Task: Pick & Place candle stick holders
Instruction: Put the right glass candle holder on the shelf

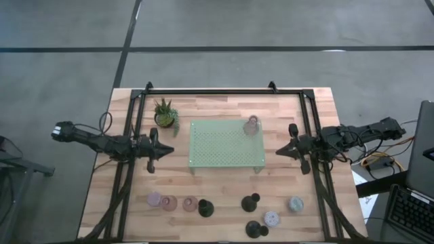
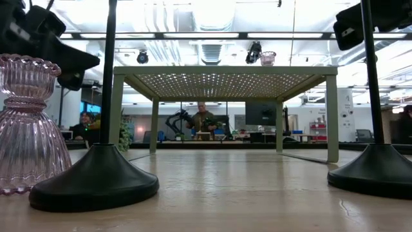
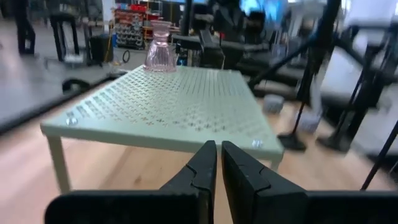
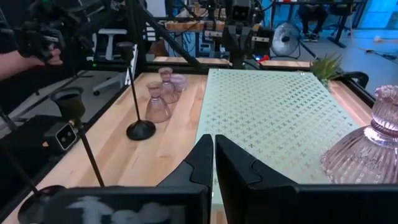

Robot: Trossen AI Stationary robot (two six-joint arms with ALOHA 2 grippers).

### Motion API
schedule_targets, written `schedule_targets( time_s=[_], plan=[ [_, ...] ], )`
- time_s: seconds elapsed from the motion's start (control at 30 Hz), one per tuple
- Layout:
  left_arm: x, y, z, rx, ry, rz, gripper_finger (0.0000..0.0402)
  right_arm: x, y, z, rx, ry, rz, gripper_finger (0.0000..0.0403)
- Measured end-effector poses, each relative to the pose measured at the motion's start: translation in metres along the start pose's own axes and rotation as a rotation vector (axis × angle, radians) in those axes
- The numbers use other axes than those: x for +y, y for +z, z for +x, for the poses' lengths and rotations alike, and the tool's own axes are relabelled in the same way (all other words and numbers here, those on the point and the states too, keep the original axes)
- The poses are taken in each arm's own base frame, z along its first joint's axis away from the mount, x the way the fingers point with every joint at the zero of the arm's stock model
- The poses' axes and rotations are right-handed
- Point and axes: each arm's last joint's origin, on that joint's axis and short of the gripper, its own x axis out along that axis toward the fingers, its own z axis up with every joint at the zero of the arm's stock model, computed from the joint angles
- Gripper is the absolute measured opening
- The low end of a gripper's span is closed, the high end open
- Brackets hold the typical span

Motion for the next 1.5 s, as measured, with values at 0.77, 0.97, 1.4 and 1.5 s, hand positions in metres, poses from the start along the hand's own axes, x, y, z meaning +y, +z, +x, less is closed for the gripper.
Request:
schedule_targets(
  time_s=[0.77, 0.97, 1.4, 1.5],
  plan=[
    [-0.017, 0.087, -0.004, -0.228, -0.120, -0.401, 0.0132, -0.001, -0.025, 0.007, 0.079, -0.006, -0.007, 0.0013],
    [-0.034, 0.122, 0.011, -0.122, -0.157, -0.323, 0.0195, -0.001, -0.017, 0.000, -0.006, 0.000, -0.044, 0.0013],
    [-0.111, 0.143, 0.069, 0.351, -0.052, -0.156, 0.0209, -0.004, -0.025, -0.027, -0.181, 0.015, -0.016, 0.0013],
    [-0.135, 0.138, 0.081, 0.428, -0.041, -0.123, 0.0209, -0.005, -0.029, -0.032, -0.187, 0.015, -0.015, 0.0013]
  ],
)
